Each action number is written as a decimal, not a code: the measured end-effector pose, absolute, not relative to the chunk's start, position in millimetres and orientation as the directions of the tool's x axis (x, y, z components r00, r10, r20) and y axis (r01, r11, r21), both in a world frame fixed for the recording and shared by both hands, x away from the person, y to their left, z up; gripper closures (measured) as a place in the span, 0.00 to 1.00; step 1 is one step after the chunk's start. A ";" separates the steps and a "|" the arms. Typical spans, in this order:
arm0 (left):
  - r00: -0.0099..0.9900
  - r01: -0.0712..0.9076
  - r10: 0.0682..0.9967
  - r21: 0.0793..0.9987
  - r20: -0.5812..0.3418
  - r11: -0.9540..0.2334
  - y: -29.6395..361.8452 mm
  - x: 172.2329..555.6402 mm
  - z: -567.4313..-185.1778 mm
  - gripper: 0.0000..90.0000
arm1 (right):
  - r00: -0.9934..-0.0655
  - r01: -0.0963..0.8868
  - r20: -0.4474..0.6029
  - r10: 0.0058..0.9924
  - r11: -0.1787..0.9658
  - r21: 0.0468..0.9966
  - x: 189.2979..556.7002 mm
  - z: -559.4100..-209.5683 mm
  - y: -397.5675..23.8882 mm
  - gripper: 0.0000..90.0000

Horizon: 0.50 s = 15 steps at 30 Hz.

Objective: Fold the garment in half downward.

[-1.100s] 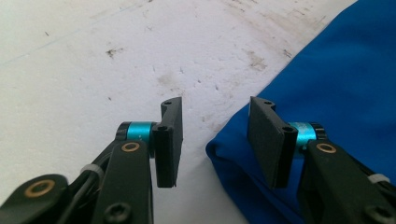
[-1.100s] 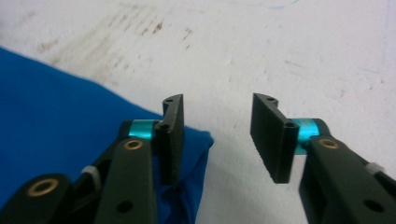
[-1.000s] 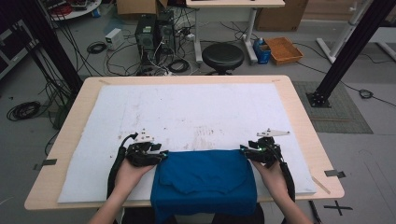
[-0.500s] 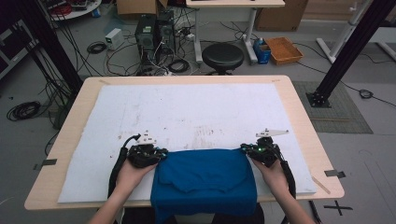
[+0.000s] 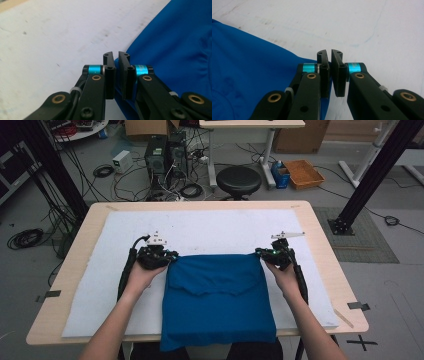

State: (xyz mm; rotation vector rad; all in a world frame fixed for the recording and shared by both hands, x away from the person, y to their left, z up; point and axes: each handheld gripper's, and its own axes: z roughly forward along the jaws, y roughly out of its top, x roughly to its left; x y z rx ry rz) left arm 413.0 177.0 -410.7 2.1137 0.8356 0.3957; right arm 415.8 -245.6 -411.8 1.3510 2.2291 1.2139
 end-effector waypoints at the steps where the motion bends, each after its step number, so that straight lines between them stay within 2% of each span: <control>1: 0.729 0.434 0.685 0.779 -0.008 -0.452 177.4 417.0 -411.5 0.93 | -0.529 0.607 0.187 0.828 0.215 0.765 420.4 -411.0 -244.5 0.96; 7: 0.719 0.424 0.695 0.785 0.011 -0.451 179.4 435.8 -423.2 0.93 | -0.523 0.610 0.176 0.834 0.222 0.761 442.6 -417.0 -239.4 0.96; 11: 0.699 0.454 0.715 0.769 0.006 -0.450 178.6 440.6 -430.7 0.91 | -0.508 0.633 0.181 0.842 0.222 0.742 448.1 -425.8 -239.7 0.95; 13: 0.665 0.475 0.747 0.758 0.023 -0.447 178.3 438.7 -428.4 0.78 | -0.510 0.624 0.160 0.845 0.236 0.745 445.8 -423.7 -237.7 0.90; 15: 0.654 0.481 0.756 0.762 0.018 -0.434 180.9 433.9 -423.6 0.71 | -0.509 0.602 0.120 0.852 0.253 0.757 440.8 -418.5 -236.4 0.80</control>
